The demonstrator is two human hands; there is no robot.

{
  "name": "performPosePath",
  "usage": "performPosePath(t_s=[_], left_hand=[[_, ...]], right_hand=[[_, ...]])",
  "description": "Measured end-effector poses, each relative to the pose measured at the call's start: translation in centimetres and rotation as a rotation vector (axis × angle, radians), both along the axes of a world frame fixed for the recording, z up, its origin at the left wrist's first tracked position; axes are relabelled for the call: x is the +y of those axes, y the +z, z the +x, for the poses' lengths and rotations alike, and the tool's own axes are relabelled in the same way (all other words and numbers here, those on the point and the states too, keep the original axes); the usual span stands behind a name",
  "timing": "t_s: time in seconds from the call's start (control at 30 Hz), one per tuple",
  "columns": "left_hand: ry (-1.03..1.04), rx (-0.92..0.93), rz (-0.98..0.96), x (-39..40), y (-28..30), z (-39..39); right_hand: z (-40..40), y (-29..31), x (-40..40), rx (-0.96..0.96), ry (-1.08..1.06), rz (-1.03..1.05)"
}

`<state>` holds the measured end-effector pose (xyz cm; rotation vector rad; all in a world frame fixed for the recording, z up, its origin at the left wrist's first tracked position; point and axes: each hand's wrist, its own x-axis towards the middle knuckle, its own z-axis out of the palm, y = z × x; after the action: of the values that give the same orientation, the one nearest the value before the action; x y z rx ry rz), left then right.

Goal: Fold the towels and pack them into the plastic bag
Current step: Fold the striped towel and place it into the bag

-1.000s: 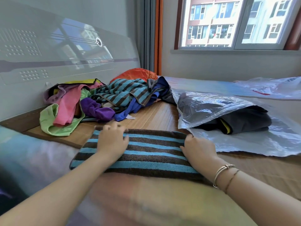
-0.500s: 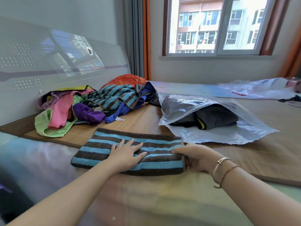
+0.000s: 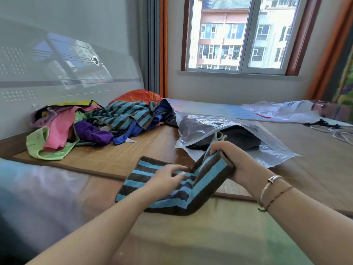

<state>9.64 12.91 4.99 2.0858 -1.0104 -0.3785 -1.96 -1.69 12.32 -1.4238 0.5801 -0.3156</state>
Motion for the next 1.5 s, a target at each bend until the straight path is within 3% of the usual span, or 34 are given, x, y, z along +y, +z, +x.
performPosePath(t_s=[0.1,0.17,0.37,0.43,0.47,0.5,0.57,0.6,0.7,0.77,0.87,0.97,1.07,1.2,1.27,1.37,1.5], left_hand=[[0.336,-0.107,-0.04,3.4,0.4,3.4],[0.533,-0.053,0.019,6.0,0.4,5.5],[0.698,0.601,-0.106,9.4,-0.1,6.2],[0.695,0.73,-0.174,9.7,-0.1,6.0],[0.68,0.756,-0.174,9.8,-0.2,6.3],[0.66,0.757,-0.157,9.8,-0.5,6.6],[0.609,0.709,-0.08,9.7,-1.0,7.0],[0.58,0.661,-0.045,9.6,-1.3,7.2],[0.498,0.498,0.011,8.8,-2.9,7.5],[0.474,0.42,0.038,8.5,-3.3,7.1],[0.442,0.36,-0.021,8.7,-3.1,6.3],[0.382,0.181,-0.098,9.0,-2.5,4.8],[0.234,0.039,-0.164,9.2,-0.2,3.4],[-0.021,-0.152,-0.132,7.6,4.7,1.6],[-0.095,-0.241,-0.139,5.7,6.9,0.3],[-0.164,-0.274,-0.181,2.6,9.1,-1.9],[-0.142,-0.29,-0.229,-1.9,9.3,-4.5]], right_hand=[[2.2,0.6,2.7,0.021,0.02,-0.111],[4.8,0.6,4.8,0.024,0.074,-0.14],[11.7,-2.0,11.8,0.192,0.303,-0.334],[12.9,-3.3,12.5,0.236,0.331,-0.307],[12.9,-3.6,12.5,0.204,0.305,-0.374],[12.7,-4.0,12.2,0.157,0.25,-0.57],[11.9,-5.6,10.8,0.084,0.128,-1.112],[11.5,-6.6,10.3,0.093,0.134,-1.285],[11.3,-10.5,10.1,0.284,0.316,-1.477],[11.4,-12.0,10.4,0.304,0.303,-1.572],[11.7,-12.4,10.3,0.311,0.292,-1.59],[11.0,-11.5,9.9,0.25,0.301,-1.552],[8.6,-8.9,9.1,0.014,0.265,-1.46],[5.3,-3.5,6.4,-0.175,0.262,-1.733],[3.8,-0.7,4.8,-0.111,0.291,-1.793],[1.6,2.6,1.8,0.113,0.379,-1.706],[-1.4,3.8,-2.0,0.31,0.3,-1.762]])
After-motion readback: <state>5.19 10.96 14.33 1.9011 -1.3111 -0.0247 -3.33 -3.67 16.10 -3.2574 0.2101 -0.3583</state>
